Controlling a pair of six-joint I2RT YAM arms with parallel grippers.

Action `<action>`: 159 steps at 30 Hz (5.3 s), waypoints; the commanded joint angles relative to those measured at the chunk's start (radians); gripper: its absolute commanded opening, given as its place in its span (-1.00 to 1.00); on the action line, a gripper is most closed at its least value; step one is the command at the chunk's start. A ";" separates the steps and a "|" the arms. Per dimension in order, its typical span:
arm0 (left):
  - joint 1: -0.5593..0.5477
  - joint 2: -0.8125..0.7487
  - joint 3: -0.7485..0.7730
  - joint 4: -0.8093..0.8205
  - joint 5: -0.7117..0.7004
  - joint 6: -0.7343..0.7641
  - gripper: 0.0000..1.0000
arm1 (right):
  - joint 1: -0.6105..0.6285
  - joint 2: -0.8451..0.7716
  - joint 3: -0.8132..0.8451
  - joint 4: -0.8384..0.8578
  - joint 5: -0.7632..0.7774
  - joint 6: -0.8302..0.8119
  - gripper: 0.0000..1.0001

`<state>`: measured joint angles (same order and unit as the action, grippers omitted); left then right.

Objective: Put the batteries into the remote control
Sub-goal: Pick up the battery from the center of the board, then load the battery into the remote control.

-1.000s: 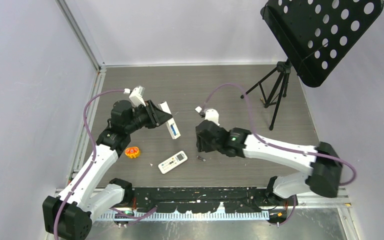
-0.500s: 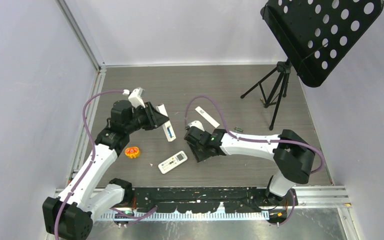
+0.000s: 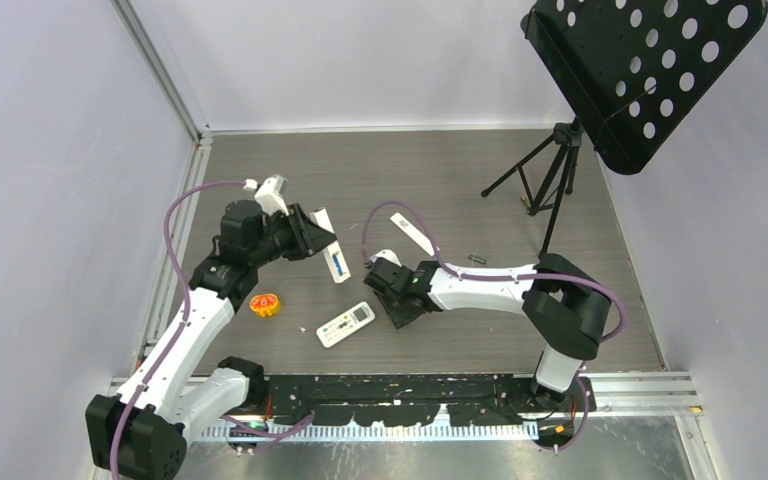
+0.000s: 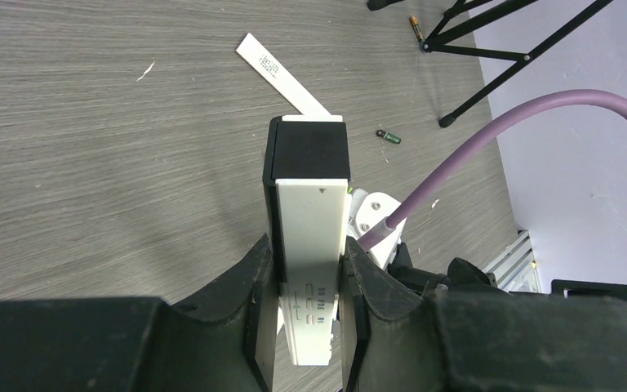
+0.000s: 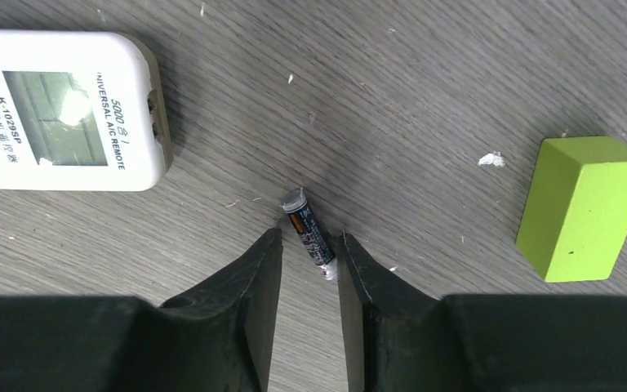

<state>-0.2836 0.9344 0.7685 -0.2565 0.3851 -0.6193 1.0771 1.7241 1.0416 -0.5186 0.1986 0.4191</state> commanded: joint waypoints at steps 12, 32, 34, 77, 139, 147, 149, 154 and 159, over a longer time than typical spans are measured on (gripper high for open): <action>0.009 -0.013 -0.004 0.214 0.148 -0.077 -1.00 | -0.003 -0.083 -0.043 0.094 0.105 0.098 -0.76; -0.020 0.149 -0.077 0.505 0.266 -0.300 -1.00 | -0.002 -0.875 -0.282 0.417 -0.034 0.014 -0.75; -0.034 0.163 -0.076 0.537 0.295 -0.314 -1.00 | -0.001 -0.916 -0.307 0.463 -0.060 -0.017 -0.74; -0.150 0.254 -0.105 0.771 0.367 -0.564 -1.00 | -0.002 -0.612 -0.058 0.239 0.088 0.070 -0.50; -0.150 0.204 -0.213 1.079 0.110 -1.177 -1.00 | -0.002 -0.776 -0.417 1.008 0.343 0.879 0.17; -0.150 0.196 -0.216 1.079 0.122 -1.170 -1.00 | -0.003 -0.758 -0.408 1.008 0.337 0.912 0.00; -0.150 0.196 -0.211 1.079 0.130 -1.166 -1.00 | -0.003 -0.752 -0.403 1.001 0.337 0.914 -0.02; -0.152 0.199 -0.199 1.077 0.154 -1.160 -1.00 | -0.006 -0.727 -0.386 0.974 0.337 0.919 -0.07; -0.152 0.198 -0.186 1.076 0.171 -1.154 -1.00 | -0.012 -0.701 -0.382 0.962 0.335 0.937 -0.13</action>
<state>-0.4316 1.1427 0.5465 0.7506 0.5175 -1.7741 1.0710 1.0039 0.6224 0.4374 0.5022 1.3331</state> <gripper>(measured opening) 0.276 0.448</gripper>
